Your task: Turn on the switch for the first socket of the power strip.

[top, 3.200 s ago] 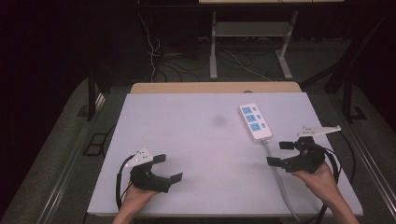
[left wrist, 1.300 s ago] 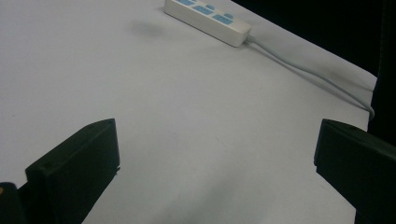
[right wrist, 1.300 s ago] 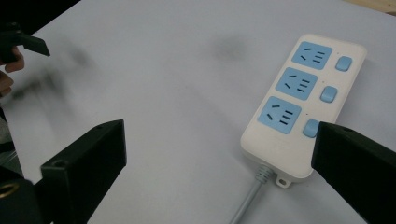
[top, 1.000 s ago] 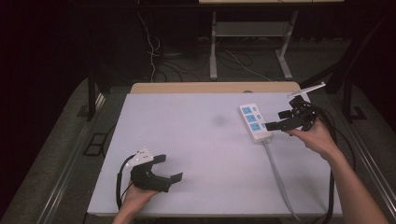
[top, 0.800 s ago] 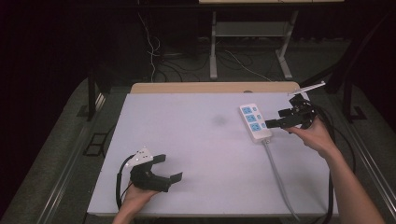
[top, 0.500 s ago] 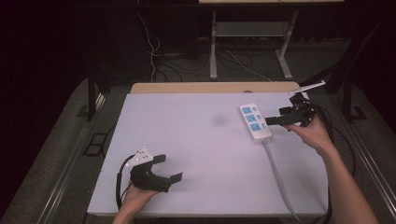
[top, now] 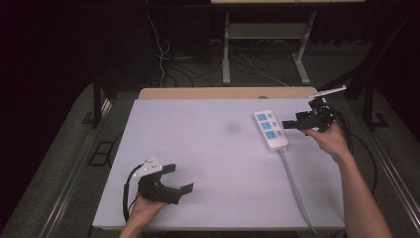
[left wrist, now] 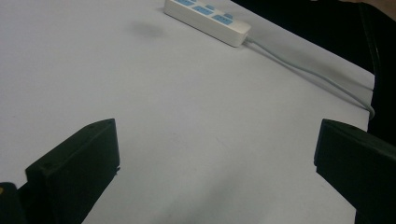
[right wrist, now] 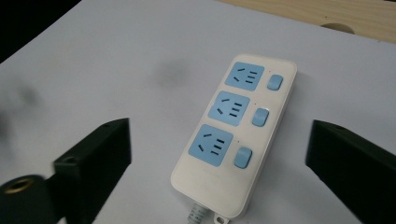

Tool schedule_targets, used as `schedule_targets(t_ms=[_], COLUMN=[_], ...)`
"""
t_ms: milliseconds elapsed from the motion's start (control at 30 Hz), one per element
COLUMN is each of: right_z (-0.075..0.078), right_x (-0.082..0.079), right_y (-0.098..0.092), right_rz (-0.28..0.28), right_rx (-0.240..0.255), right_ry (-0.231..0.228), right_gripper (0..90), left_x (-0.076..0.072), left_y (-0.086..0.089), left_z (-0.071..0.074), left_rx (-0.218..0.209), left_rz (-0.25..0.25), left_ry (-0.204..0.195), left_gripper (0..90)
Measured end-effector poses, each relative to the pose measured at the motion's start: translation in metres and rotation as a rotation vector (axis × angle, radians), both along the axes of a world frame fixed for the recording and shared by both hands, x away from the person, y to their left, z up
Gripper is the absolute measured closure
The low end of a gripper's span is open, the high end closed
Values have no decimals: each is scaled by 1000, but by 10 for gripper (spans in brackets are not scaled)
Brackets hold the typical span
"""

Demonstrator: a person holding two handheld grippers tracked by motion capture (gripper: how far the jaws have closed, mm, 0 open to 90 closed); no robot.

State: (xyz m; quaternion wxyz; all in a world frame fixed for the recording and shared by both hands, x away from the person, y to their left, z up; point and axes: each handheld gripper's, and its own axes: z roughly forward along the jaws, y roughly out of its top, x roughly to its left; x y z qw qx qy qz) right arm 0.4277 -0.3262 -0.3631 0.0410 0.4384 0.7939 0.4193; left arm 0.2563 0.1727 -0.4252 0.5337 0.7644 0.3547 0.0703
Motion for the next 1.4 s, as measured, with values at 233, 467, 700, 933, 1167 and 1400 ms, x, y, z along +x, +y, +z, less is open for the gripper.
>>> schedule_targets(t_ms=[233,467,700,933,1167,1400], right_z=[-5,-14,-19,-28,-38,-45], right_x=[6,11,15,19,23,27], right_y=[3,8,9,9,13,17], right_rz=[15,34,43,59,58,52], right_rx=[-13,-38,-44,-48,-73,-91], right_ry=[-19,3,14,46,73,89], right_gripper=[430,653,826,895,895,895], left_x=[0,0,1,1,1,1], left_y=[0,0,0,0,1,1], left_z=[0,0,0,0,0,0], left_rx=[1,2,3,5,6,6], left_rz=[-1,1,0,1,-1,0], left_ry=[0,-2,-2,-2,-3,0], left_gripper=[0,0,0,0,0,0])
